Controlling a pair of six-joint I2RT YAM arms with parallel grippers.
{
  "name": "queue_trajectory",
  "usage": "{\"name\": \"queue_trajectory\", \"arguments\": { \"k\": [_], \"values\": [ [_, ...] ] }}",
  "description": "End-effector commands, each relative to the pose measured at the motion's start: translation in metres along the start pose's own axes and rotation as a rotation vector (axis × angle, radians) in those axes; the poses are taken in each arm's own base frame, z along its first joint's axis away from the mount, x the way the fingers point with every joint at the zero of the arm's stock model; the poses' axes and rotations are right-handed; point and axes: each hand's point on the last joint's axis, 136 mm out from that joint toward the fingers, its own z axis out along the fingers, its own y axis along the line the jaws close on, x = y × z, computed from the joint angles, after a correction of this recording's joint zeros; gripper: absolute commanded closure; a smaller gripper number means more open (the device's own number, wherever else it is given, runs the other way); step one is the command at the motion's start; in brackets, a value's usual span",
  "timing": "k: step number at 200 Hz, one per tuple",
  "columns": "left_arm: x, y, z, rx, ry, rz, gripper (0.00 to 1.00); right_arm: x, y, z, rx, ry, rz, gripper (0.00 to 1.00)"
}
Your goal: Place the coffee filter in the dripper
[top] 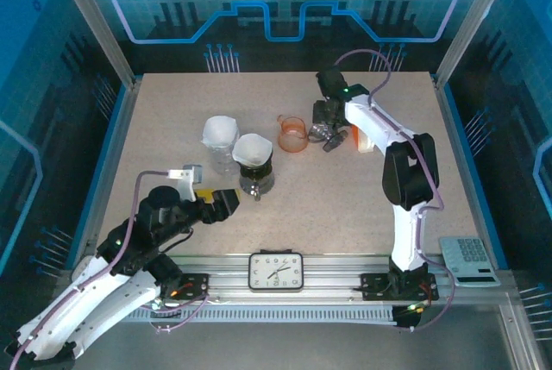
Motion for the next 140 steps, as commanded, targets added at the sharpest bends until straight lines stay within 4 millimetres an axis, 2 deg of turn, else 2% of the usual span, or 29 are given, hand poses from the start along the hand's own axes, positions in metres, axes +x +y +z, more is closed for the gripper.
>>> {"name": "queue_trajectory", "arguments": {
  "k": [1, 58, 80, 109, 140],
  "values": [
    [-0.004, -0.002, -0.003, 0.025, -0.031, 0.007, 0.01, 0.002, -0.005, -0.005, 0.092, 0.02, -0.036, 0.33],
    [0.004, 0.002, -0.005, 0.05, -0.041, 0.013, 0.01, -0.004, 0.005, 0.002, 0.166, 0.046, -0.088, 0.3],
    [0.007, 0.003, -0.005, 0.051, -0.036, 0.019, 0.01, 0.001, -0.001, 0.012, 0.231, 0.099, -0.119, 0.31],
    [0.007, 0.004, -0.008, 0.058, -0.048, 0.023, 0.01, 0.006, -0.009, 0.012, 0.282, 0.116, -0.159, 0.35],
    [0.007, 0.006, -0.01, 0.056, -0.056, 0.029, 0.01, 0.01, -0.013, 0.003, 0.307, 0.114, -0.193, 0.45]
  ]
}}
